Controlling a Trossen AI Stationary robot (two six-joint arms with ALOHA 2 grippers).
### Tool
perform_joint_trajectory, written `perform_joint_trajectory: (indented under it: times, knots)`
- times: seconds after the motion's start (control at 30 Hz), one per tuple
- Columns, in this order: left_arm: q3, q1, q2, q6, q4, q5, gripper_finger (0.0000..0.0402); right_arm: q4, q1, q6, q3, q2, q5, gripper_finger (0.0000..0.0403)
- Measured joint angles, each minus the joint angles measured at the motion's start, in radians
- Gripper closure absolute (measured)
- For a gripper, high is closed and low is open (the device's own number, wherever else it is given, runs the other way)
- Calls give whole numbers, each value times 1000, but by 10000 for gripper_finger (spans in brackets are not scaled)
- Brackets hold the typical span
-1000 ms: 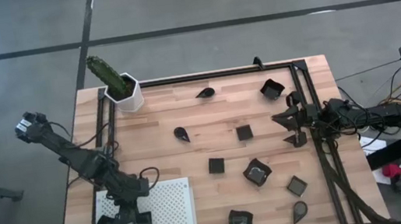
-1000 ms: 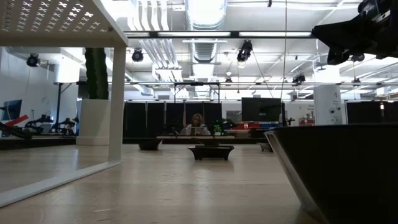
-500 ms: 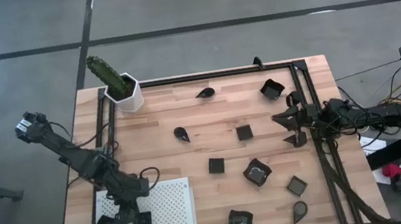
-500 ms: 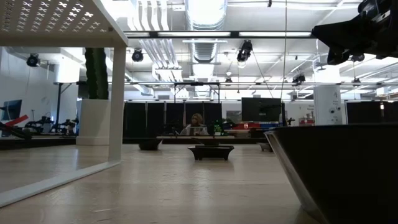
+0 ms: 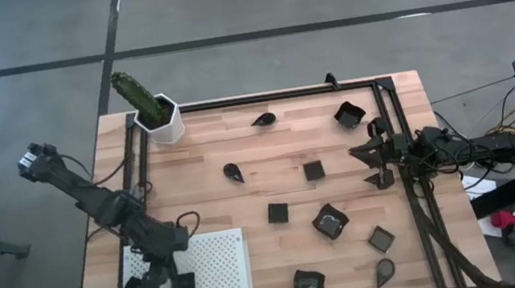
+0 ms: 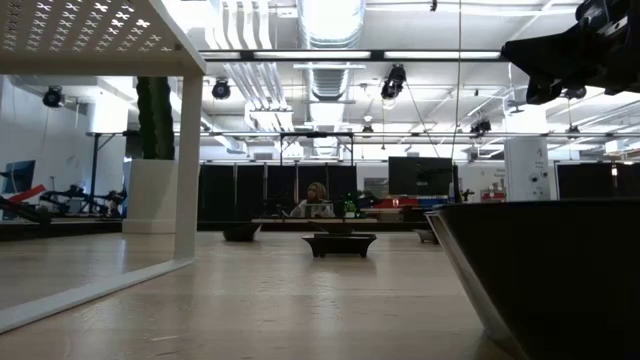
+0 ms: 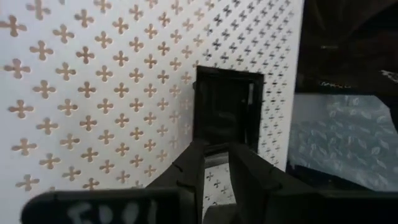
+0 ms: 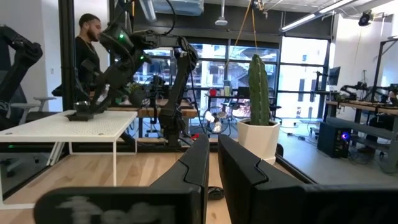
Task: Pick & Place Mini shaped plates
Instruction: Put the drop-shaped plate on the shelf
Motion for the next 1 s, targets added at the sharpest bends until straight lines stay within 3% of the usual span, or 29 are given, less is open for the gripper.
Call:
perform_joint_trajectory:
  times: [0.27, 0.7, 0.83, 1.0]
  knots:
    - [2, 15, -88, -1, -12, -204, 337, 7, 0, 0, 0, 0, 0, 369]
    - [-1, 90, -135, 84, -15, -746, 337, -65, 0, -27, 69, 9, 106, 369]
    - [-1, 172, -113, 109, -15, -821, 337, -90, 0, -31, 106, 45, 113, 369]
    - [-4, 311, -67, 169, -15, -825, 337, -99, 0, -39, 151, 128, 179, 369]
